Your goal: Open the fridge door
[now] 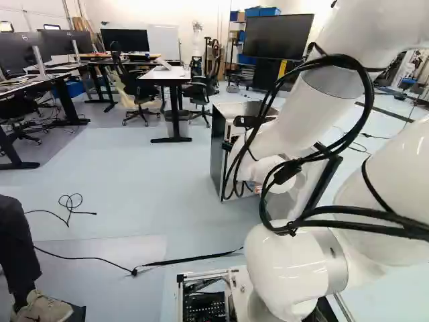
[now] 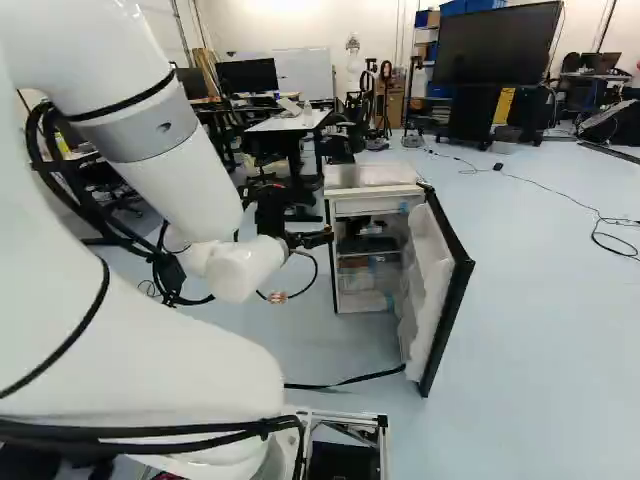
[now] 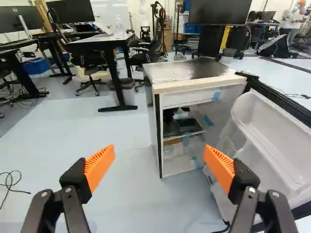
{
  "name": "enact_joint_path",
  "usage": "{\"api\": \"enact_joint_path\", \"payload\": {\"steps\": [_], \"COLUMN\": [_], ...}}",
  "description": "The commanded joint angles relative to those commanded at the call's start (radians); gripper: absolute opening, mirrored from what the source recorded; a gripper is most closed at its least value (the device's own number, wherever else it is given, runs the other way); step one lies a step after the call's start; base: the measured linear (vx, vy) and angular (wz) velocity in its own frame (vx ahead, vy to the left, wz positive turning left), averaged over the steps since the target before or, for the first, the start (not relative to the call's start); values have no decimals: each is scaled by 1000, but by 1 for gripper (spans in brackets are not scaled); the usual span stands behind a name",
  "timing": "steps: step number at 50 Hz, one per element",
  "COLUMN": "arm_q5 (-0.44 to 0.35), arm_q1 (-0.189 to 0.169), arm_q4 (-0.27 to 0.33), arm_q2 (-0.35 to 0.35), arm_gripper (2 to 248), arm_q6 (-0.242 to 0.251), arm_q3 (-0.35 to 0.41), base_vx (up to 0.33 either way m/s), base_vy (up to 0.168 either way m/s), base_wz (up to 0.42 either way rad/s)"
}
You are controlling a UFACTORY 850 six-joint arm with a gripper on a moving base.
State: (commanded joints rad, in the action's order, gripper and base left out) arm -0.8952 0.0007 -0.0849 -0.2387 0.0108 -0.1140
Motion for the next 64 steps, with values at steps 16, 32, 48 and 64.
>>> {"api": "enact_joint_path", "payload": {"steps": [16, 32, 48, 64], "arm_q5": [15, 22, 23, 23], "arm_q1": [0, -1, -1, -1], "arm_q4": [55, 82, 85, 85], "arm_q2": [-26, -39, -41, -41], "arm_gripper": [247, 247, 247, 247], "arm_q6": [-7, -10, -11, -11], "arm_q3": [17, 26, 27, 27], "base_vx": [0, 0, 0, 0], "base_vy": [0, 0, 0, 0], "base_wz": [0, 0, 0, 0]}}
